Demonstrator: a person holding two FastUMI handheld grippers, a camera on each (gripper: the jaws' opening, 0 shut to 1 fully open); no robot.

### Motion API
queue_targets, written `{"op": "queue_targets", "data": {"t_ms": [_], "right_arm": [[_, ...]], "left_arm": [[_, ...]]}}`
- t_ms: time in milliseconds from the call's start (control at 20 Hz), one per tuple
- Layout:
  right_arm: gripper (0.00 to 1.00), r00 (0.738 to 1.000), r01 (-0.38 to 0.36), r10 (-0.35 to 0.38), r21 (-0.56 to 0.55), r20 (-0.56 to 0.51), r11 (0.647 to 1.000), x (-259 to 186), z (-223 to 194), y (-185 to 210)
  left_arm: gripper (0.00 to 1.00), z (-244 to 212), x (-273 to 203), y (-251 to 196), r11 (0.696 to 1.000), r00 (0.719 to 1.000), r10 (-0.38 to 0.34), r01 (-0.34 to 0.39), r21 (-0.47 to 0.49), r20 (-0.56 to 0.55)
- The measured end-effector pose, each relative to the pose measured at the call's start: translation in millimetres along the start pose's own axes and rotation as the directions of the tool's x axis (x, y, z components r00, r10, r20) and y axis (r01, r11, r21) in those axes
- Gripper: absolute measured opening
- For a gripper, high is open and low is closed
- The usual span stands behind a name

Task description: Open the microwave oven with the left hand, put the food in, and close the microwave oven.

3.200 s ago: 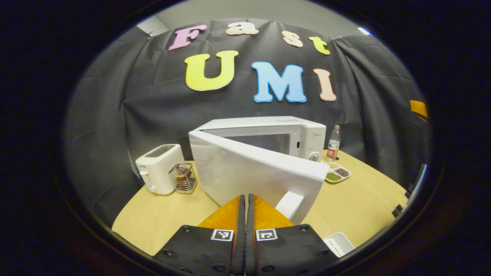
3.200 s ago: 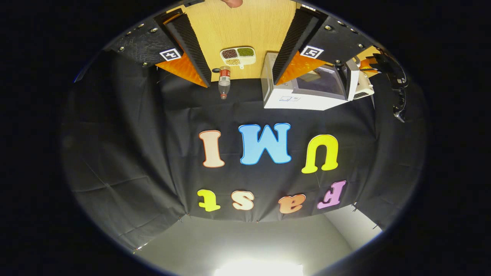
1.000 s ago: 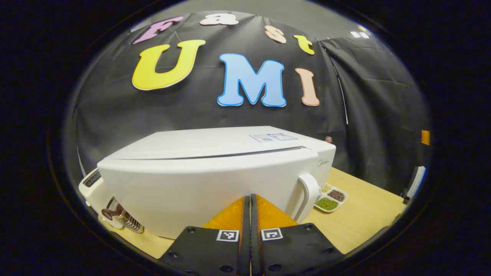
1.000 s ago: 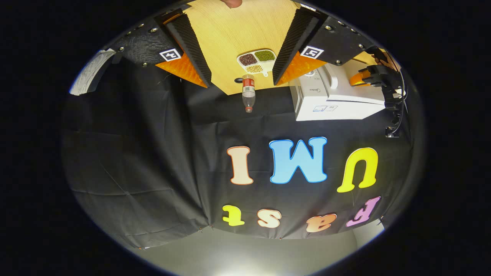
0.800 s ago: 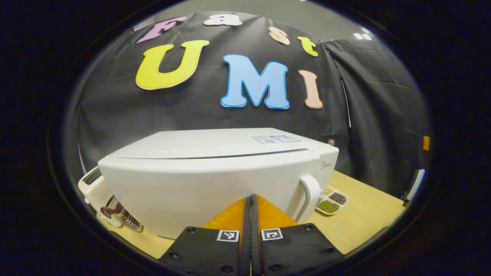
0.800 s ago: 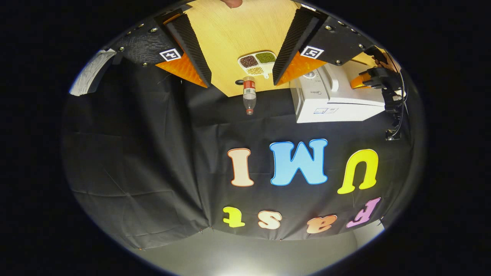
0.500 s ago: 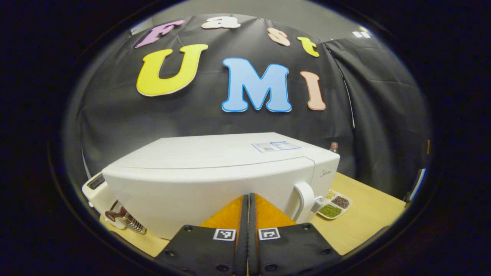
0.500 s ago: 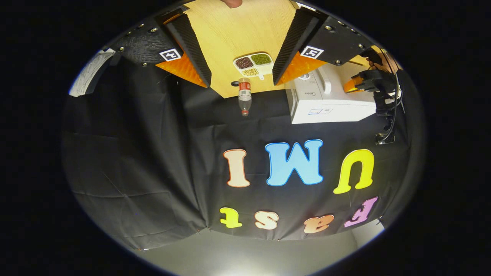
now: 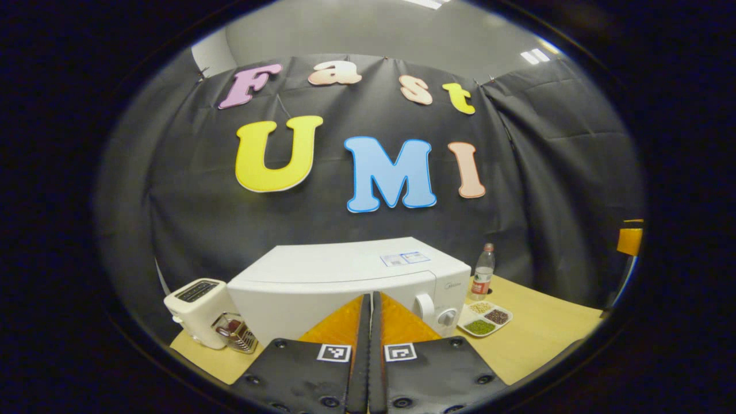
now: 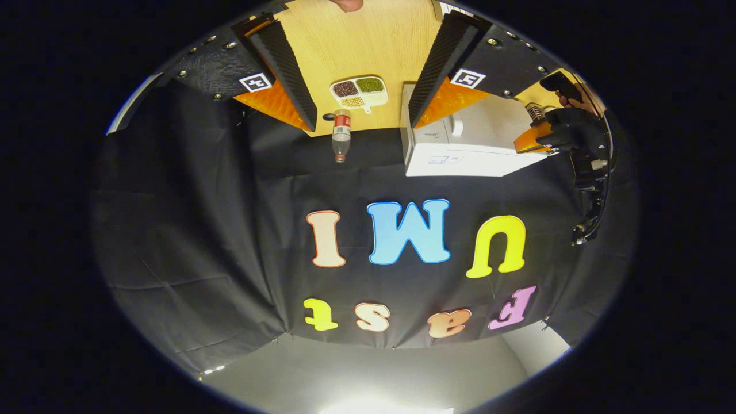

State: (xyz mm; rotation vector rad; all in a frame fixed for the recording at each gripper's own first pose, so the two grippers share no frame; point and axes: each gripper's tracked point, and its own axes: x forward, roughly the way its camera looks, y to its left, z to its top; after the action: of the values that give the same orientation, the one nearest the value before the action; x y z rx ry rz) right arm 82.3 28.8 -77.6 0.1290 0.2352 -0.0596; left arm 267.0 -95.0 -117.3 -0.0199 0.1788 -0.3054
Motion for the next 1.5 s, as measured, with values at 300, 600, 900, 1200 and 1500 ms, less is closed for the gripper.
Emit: {"op": "queue_targets", "data": {"t_ms": [300, 600, 900, 1200, 1500], "right_arm": [[0.97, 0.994, -0.102, 0.102, -0.002, 0.034, 0.995, -32.9, 7.3, 5.4], [0.97, 0.981, -0.186, 0.187, -0.019, 0.052, 0.982, -66.5, 7.8, 11.2], [0.97, 0.973, -0.217, 0.219, -0.03, 0.078, 0.976, -91.5, 12.7, 20.1], [0.97, 0.973, -0.215, 0.216, -0.015, 0.083, 0.976, -103.9, 10.8, 37.1], [0.97, 0.977, -0.192, 0.193, -0.017, 0.095, 0.981, -115.1, 13.1, 55.1]], "left_arm": [[0.07, 26.5, -84.1, 6.9, 0.995, 0.995, 0.095, -0.094, -0.023, 0.044], [0.07, 46.6, -175.6, 11.1, 0.983, 0.98, 0.182, -0.182, 0.001, 0.083], [0.07, 54.3, -239.9, 16.3, 0.974, 0.97, 0.225, -0.224, -0.023, 0.095], [0.17, 51.7, -278.5, 24.6, 0.977, 0.972, 0.213, -0.213, -0.012, 0.098], [0.65, 55.5, -299.6, 37.8, 0.98, 0.973, 0.197, -0.2, 0.012, 0.123]]}}
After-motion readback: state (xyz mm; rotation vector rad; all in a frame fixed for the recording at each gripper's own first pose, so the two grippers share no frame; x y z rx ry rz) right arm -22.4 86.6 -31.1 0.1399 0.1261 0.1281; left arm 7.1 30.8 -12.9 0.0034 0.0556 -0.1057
